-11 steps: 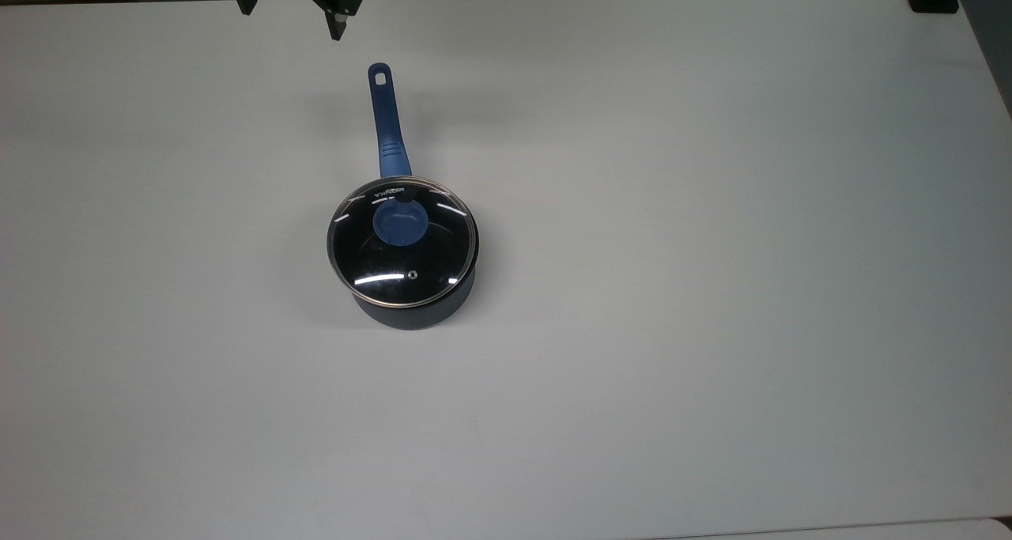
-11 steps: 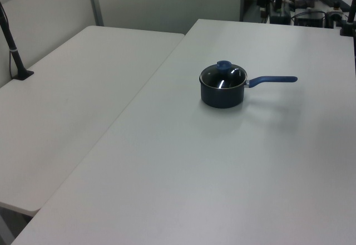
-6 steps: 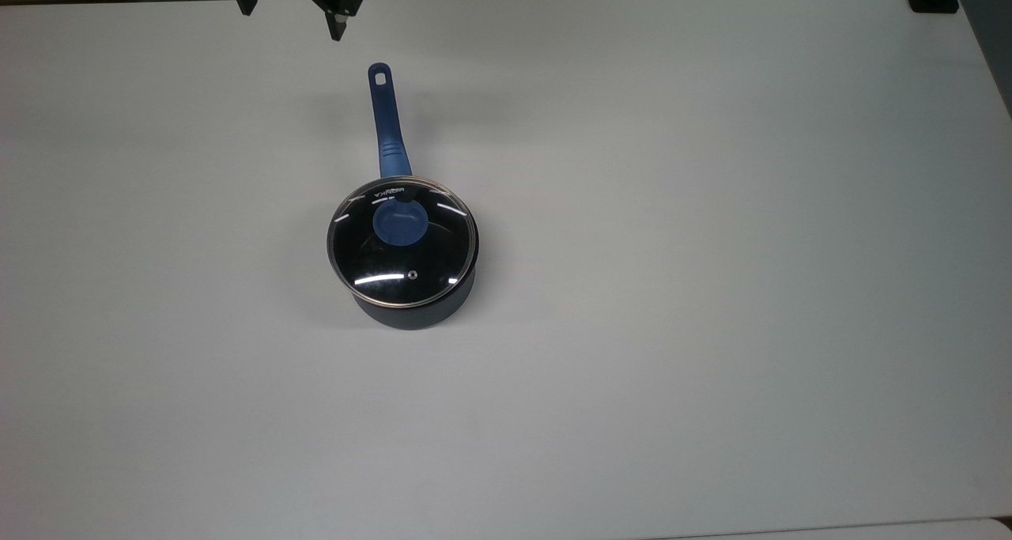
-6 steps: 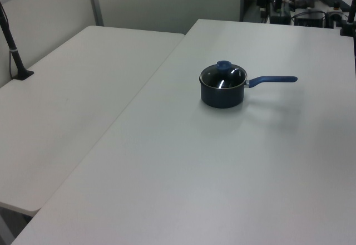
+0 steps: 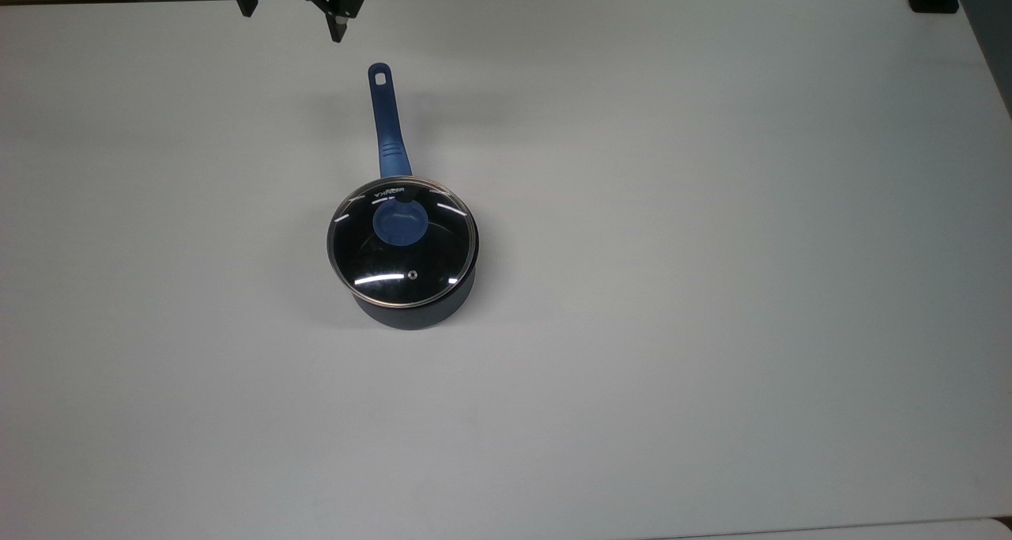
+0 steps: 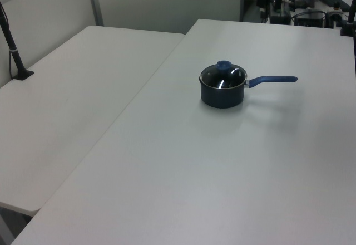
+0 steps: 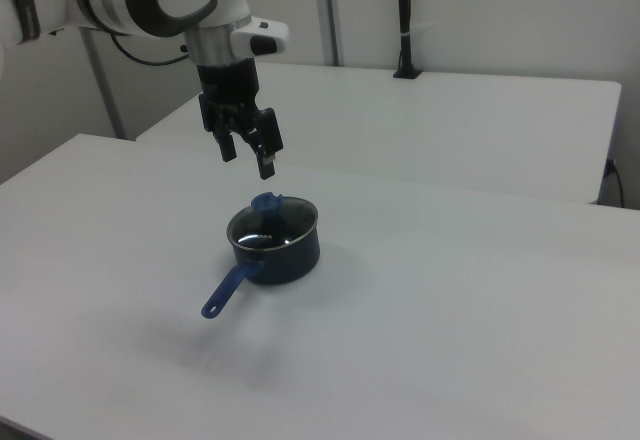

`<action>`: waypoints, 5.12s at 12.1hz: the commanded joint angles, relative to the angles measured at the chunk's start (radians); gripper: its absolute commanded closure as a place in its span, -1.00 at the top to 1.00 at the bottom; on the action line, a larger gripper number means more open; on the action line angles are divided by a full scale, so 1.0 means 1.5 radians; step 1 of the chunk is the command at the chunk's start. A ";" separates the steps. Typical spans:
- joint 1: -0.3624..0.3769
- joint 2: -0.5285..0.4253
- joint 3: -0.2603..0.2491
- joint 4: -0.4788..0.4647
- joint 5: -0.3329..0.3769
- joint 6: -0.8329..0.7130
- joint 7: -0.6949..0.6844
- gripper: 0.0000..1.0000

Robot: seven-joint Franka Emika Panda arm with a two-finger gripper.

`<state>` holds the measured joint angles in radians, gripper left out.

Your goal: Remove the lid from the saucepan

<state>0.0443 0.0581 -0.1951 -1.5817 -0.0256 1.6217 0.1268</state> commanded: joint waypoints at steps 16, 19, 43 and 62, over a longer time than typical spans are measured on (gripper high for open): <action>0.062 0.188 0.005 0.055 0.043 0.170 0.108 1.00; 0.064 0.207 0.005 0.056 0.035 0.197 0.105 1.00; 0.070 0.232 -0.002 0.086 0.038 0.175 -0.002 0.05; 0.246 0.158 0.005 0.045 0.048 0.039 0.050 0.03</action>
<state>0.3466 0.3237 -0.1748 -1.4583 0.0351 1.6925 0.1586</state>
